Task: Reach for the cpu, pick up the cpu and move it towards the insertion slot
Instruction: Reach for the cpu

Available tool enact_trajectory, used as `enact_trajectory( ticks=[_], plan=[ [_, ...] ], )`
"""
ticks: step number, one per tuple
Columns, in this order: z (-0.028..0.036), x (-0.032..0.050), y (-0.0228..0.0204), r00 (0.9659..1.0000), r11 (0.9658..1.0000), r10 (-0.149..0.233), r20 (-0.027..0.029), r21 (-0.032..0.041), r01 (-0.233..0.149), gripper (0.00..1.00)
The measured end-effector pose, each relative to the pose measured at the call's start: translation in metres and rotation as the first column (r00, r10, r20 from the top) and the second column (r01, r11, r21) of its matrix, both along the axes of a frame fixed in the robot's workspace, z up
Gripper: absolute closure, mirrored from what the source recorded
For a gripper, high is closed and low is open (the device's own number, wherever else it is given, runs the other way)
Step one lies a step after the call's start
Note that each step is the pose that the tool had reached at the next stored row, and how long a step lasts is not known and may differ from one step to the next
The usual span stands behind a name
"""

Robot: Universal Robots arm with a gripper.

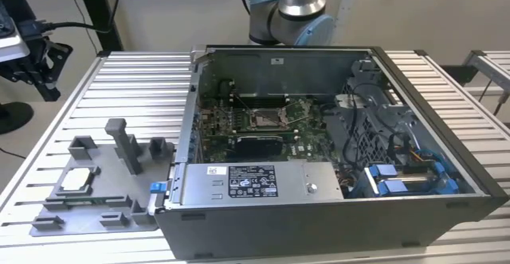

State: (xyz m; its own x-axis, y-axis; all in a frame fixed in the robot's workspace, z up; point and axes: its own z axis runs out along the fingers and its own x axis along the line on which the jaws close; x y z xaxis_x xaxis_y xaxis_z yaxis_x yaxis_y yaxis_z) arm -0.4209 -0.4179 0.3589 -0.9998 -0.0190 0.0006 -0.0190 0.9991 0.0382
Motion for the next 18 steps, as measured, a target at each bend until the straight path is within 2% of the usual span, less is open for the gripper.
enact_trajectory(
  ticks=[6, 18],
  plan=[
    [0.0000, 0.0000, -0.0009, 1.0000, 1.0000, 0.000, 0.0000, 0.0000, 0.000, 1.00],
    [-0.0006, 0.0000, -0.0105, 1.0000, 1.0000, 0.000, 0.0001, 0.0000, 0.000, 1.00]
  ],
)
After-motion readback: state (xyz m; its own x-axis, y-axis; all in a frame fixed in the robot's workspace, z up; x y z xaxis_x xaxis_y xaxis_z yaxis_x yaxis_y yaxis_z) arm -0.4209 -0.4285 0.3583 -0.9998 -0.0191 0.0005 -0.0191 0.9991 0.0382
